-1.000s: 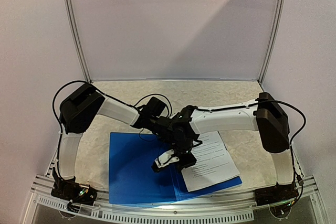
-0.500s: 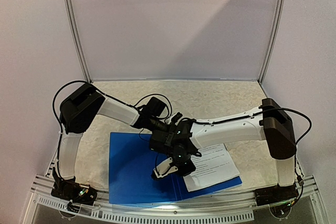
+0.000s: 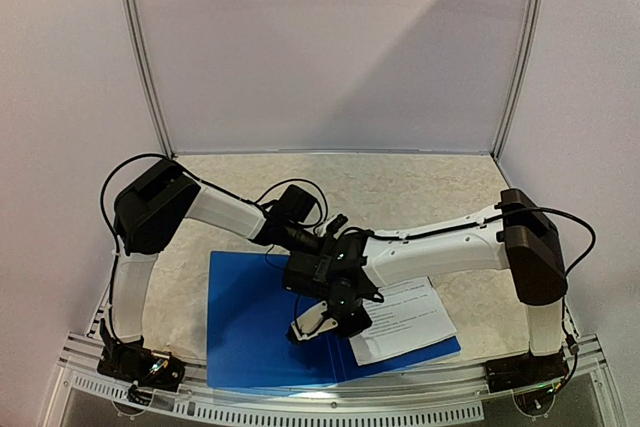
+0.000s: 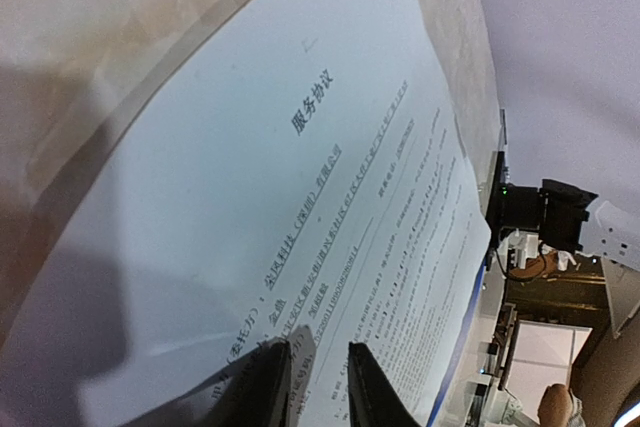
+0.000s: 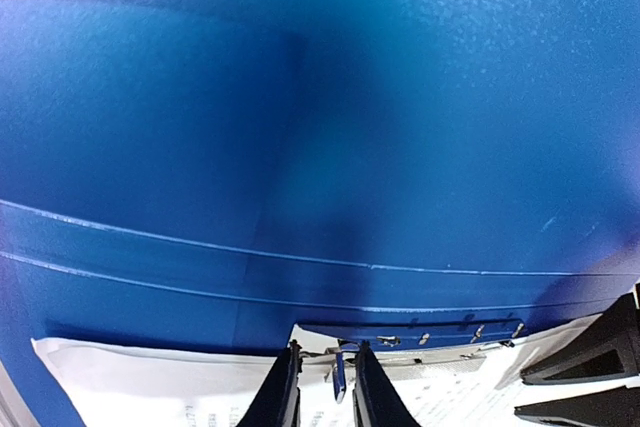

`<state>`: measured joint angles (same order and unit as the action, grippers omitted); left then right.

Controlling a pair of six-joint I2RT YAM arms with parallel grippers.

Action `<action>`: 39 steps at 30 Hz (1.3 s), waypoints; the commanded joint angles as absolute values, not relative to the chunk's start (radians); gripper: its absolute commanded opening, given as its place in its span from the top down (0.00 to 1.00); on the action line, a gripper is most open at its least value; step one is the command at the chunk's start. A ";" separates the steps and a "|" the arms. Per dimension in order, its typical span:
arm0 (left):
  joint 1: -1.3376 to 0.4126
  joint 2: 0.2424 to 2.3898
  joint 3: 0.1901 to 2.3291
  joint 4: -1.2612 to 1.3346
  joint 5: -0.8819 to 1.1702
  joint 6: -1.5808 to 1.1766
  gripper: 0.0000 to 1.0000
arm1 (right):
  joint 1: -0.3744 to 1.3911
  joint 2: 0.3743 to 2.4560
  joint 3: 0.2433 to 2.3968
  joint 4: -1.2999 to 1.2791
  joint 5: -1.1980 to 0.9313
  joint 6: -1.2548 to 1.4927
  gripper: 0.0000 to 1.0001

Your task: Put the files into the folder

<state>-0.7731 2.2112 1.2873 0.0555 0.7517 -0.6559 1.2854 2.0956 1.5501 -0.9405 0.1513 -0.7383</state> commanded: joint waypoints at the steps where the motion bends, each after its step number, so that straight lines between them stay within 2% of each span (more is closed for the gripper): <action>1: -0.786 2.265 1.264 0.020 0.695 -0.650 0.78 | 1.284 2.085 1.533 -0.917 0.210 -0.736 0.81; 5: -0.786 2.268 1.267 0.023 0.696 -0.651 0.78 | 1.284 2.058 1.538 -0.920 0.235 -0.742 0.80; 15: -0.785 2.261 1.274 0.017 0.694 -0.649 0.78 | 1.283 1.970 1.582 -0.948 0.188 -0.731 0.66; 20: -0.782 2.238 1.311 -0.036 0.687 -0.631 0.77 | 1.281 1.914 1.568 -0.950 0.179 -0.738 0.65; 22: -0.781 2.224 1.354 -0.073 0.675 -0.615 0.74 | 1.274 1.894 1.554 -0.956 0.168 -0.744 0.65; 27: -0.776 2.167 1.537 -0.233 0.589 -0.544 0.55 | 1.225 1.813 1.478 -0.951 0.146 -0.744 0.65; 33: -0.737 2.088 1.775 -0.476 0.441 -0.474 0.47 | 1.149 1.681 1.357 -0.952 0.126 -0.741 0.65; 36: -0.724 1.970 1.743 -0.545 0.333 -0.470 0.44 | 1.073 1.619 1.302 -0.924 0.095 -0.721 0.65; 39: -0.722 1.795 1.563 -0.507 0.233 -0.487 0.39 | 0.951 1.529 1.243 -0.842 0.024 -0.681 0.64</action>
<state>-0.7353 1.9896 1.7176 -0.4255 0.4011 -0.4980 1.0790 1.6356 1.3022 -0.9287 0.1131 -0.7341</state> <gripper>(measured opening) 0.585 0.354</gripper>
